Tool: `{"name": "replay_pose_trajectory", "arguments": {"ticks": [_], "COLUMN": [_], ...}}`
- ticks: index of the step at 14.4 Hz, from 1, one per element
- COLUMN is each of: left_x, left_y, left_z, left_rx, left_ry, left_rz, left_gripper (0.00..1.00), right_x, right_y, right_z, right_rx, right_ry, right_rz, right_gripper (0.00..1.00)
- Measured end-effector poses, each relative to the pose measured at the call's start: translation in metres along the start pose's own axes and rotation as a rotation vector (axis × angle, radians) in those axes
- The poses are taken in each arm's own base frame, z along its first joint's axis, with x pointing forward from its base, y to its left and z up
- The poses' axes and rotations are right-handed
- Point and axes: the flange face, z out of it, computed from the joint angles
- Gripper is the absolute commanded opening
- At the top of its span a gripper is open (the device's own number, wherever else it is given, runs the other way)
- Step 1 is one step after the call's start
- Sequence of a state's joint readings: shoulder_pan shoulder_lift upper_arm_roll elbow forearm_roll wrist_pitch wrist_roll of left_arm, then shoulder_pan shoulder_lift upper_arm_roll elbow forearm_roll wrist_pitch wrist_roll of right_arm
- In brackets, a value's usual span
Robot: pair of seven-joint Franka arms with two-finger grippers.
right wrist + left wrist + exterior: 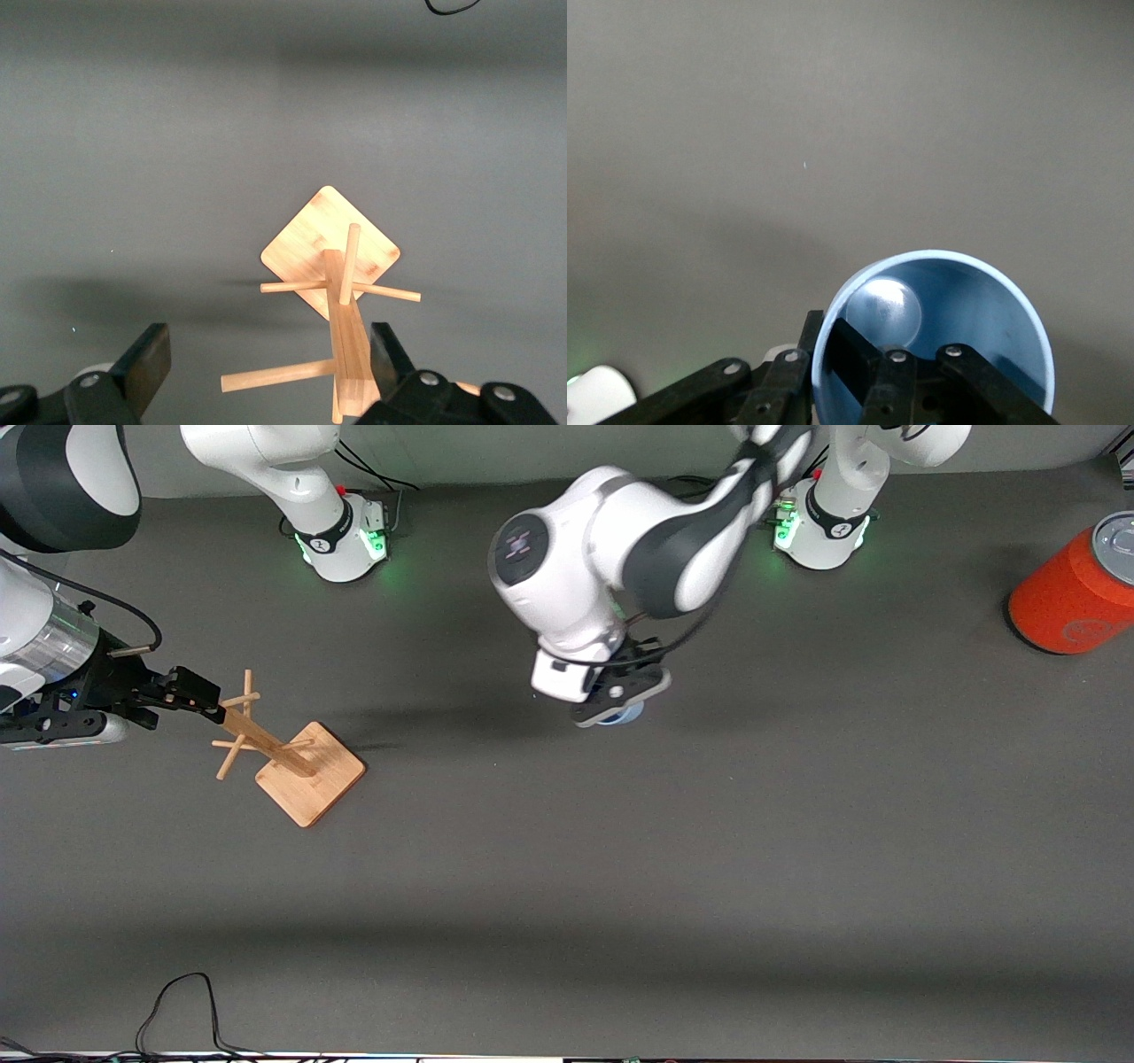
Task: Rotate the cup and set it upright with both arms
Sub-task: 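Rotate the cup upright with the left gripper, opening facing up, then lower the upright cup onto the table with the left gripper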
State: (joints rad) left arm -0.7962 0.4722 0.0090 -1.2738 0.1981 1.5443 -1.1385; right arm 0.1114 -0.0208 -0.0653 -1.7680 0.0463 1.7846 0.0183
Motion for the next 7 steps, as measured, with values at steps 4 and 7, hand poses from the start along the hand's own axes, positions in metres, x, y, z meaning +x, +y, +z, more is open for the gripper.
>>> {"name": "replay_pose_trajectory", "arguments": {"ticks": [4, 7], "left_x": [-0.008, -0.026], "left_y": [-0.069, -0.096], "left_z": [0.009, 0.059], "left_rx": [-0.133, -0.196], "left_ry": [0.042, 0.056], "left_rz": [0.036, 0.084], "left_gripper": [0.00, 0.00], "right_x": [0.000, -0.001], "right_y": [0.000, 0.000], "right_z": [-0.001, -0.003], "right_rx": [0.000, 0.001], "right_ry": [0.002, 0.007], "right_rz": [-0.001, -0.001], "right_gripper": [1.00, 1.00]}}
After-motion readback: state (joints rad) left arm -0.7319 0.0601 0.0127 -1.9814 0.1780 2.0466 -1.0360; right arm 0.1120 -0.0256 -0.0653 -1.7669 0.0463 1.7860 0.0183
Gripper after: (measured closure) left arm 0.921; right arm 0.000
